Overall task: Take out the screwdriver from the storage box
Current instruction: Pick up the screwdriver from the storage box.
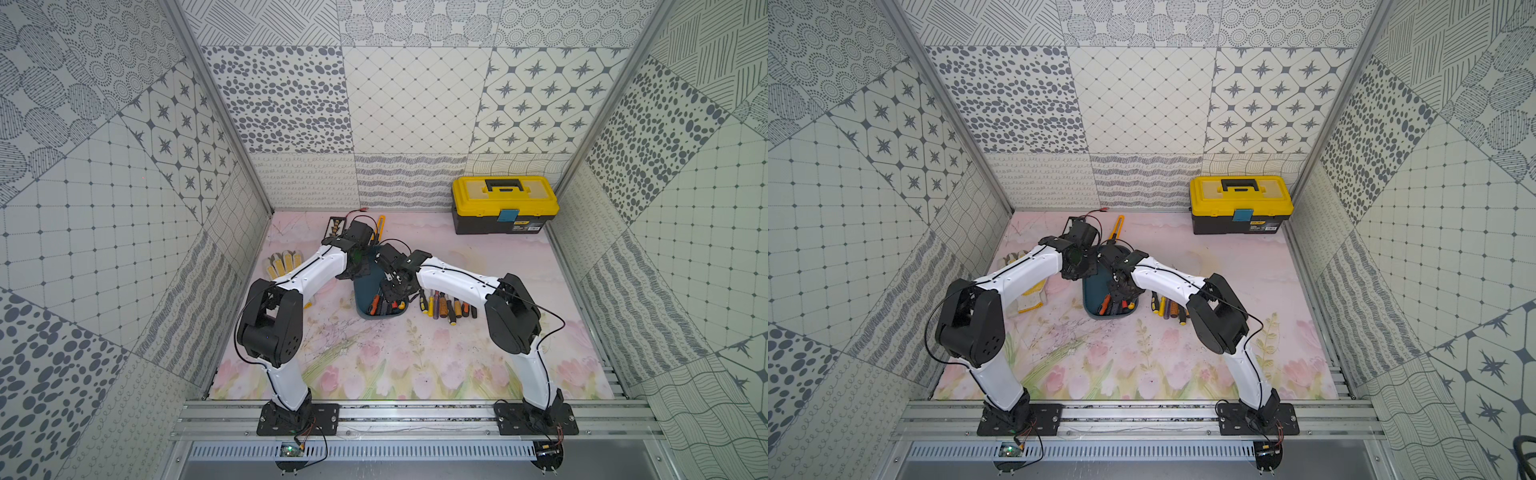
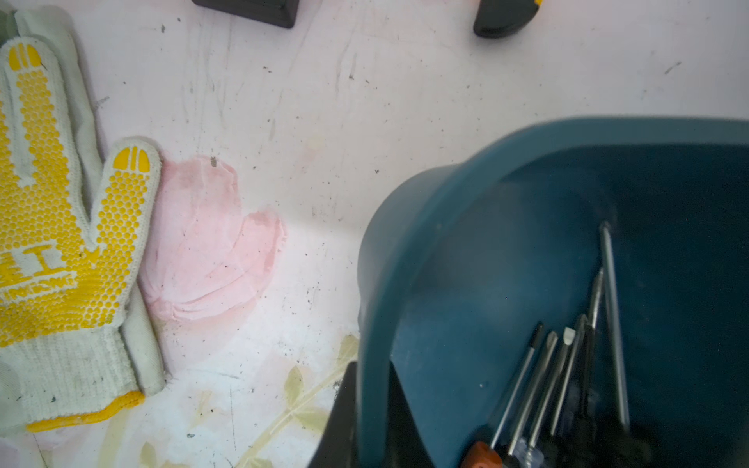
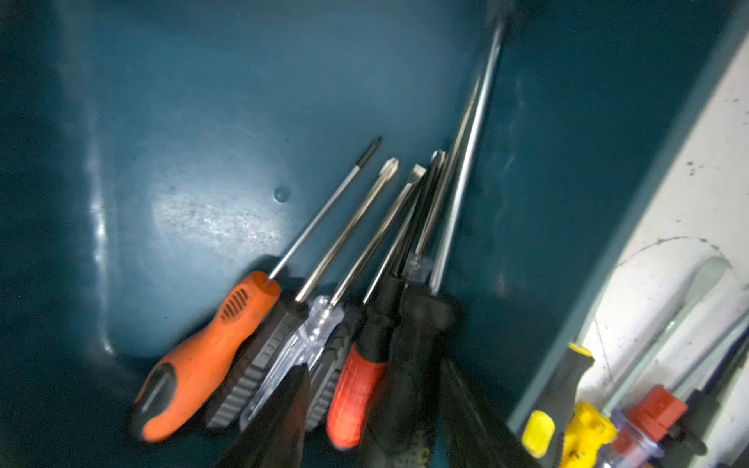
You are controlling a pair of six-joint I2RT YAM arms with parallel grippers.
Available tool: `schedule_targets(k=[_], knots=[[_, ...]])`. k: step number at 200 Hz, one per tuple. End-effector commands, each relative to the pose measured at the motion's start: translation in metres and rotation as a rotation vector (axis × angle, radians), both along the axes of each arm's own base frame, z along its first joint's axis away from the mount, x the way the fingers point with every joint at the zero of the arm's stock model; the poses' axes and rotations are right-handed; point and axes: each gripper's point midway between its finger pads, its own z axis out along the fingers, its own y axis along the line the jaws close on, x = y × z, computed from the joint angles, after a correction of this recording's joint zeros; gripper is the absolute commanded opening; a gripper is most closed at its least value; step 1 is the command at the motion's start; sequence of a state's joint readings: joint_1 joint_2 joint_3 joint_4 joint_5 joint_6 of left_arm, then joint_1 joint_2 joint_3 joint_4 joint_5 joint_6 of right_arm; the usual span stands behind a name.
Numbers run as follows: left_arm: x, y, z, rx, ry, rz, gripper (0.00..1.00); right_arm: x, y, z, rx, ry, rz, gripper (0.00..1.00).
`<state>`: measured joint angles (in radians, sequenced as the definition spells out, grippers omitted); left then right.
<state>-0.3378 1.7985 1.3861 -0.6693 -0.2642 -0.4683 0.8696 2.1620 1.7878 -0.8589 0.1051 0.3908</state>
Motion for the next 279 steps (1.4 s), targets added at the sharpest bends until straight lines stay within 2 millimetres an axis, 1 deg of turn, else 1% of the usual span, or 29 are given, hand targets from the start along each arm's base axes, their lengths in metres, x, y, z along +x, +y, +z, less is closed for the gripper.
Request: schedule_targets(k=[1,45,74,86,100,118,128,160,180,201,223,259,279], knots=[[0.009,-0.003,0.009,-0.022,-0.035,0.009,0.00,-0.008,-0.004,-0.016,-0.031,0.064,-0.017,0.53],[0.009,-0.003,0.009,-0.026,-0.035,0.009,0.00,-0.014,0.001,-0.021,-0.007,0.102,-0.020,0.45],[0.009,-0.003,0.009,-0.026,-0.035,0.009,0.00,-0.015,0.006,-0.026,0.009,0.120,-0.025,0.29],[0.009,-0.003,0.010,-0.026,-0.035,0.009,0.00,-0.015,0.008,-0.029,0.016,0.128,-0.031,0.25],[0.008,-0.003,0.009,-0.025,-0.034,0.008,0.00,-0.015,0.009,-0.033,0.018,0.139,-0.036,0.25],[0.009,-0.003,0.009,-0.025,-0.034,0.009,0.00,-0.016,0.009,-0.037,0.015,0.147,-0.039,0.33],[0.008,-0.003,0.008,-0.025,-0.032,0.009,0.00,-0.016,0.008,-0.039,0.009,0.149,-0.042,0.35],[0.009,-0.003,0.008,-0.025,-0.031,0.009,0.00,-0.019,0.008,-0.052,-0.004,0.177,-0.044,0.34],[0.009,-0.002,0.008,-0.020,-0.031,0.010,0.00,-0.021,0.005,-0.055,-0.010,0.183,-0.055,0.29],[0.009,-0.003,0.007,-0.021,-0.030,0.010,0.00,-0.020,0.005,-0.049,0.004,0.169,-0.061,0.18],[0.008,-0.002,0.007,-0.019,-0.030,0.013,0.00,-0.015,0.010,-0.033,0.056,0.127,-0.063,0.09],[0.008,-0.001,0.009,-0.013,-0.035,0.016,0.00,-0.008,0.021,0.002,0.178,0.056,-0.057,0.00],[0.009,-0.001,0.010,-0.014,-0.036,0.017,0.00,-0.006,0.023,0.019,0.223,0.024,-0.057,0.00]])
